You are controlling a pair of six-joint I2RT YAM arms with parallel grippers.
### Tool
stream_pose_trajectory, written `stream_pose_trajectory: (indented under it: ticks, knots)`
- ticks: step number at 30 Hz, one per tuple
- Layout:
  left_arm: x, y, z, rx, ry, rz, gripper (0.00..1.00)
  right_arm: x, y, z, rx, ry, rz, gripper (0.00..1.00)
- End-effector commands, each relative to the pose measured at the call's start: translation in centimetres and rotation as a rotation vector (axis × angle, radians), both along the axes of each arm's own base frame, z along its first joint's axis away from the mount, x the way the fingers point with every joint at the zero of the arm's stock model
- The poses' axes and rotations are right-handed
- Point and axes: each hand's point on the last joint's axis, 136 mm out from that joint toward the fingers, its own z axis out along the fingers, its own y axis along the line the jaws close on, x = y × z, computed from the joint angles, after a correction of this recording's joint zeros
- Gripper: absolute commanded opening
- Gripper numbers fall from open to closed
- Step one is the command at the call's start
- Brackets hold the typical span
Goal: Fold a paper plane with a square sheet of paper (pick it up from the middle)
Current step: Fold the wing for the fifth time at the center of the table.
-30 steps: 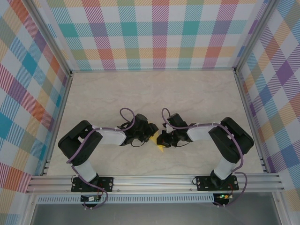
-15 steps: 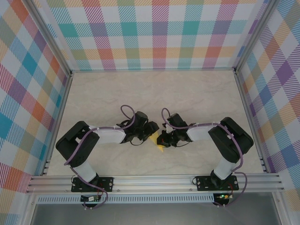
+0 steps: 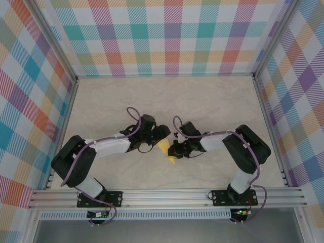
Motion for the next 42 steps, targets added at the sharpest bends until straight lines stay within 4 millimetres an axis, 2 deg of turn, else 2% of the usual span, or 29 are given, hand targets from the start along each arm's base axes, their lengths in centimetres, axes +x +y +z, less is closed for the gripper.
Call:
stream_pose_trajectory:
  ticks: [1, 5, 8, 16, 23, 35, 42]
  knots:
    - [0.4, -0.3, -0.5, 0.001, -0.009, -0.016, 0.59, -2.1, -3.2, -4.3, -0.191, 0.102, -0.033, 0.03]
    - [0.7, -1.2, -1.0, -0.03, -0.002, -0.031, 0.59, -2.1, -3.2, -4.4, -0.194, 0.105, -0.032, 0.03]
    - [1.0, -0.9, -1.7, -0.006, 0.006, -0.012, 0.59, -2.2, -3.2, -4.5, -0.195, 0.106, -0.031, 0.03]
    - [2.2, 2.9, -5.5, 0.092, 0.081, 0.11, 0.56, -2.4, -3.4, -4.6, -0.208, 0.111, -0.028, 0.02]
    - [2.6, 5.0, -7.1, 0.134, 0.121, 0.139, 0.54, -2.5, -3.6, -4.7, -0.221, 0.119, -0.02, 0.02]
    - [4.2, 8.0, -7.7, 0.168, 0.143, 0.166, 0.54, -2.7, -3.7, -4.8, -0.226, 0.124, -0.016, 0.02]
    - [5.0, 9.5, -7.2, 0.179, 0.137, 0.171, 0.54, -2.6, -3.5, -4.8, -0.221, 0.126, -0.013, 0.02]
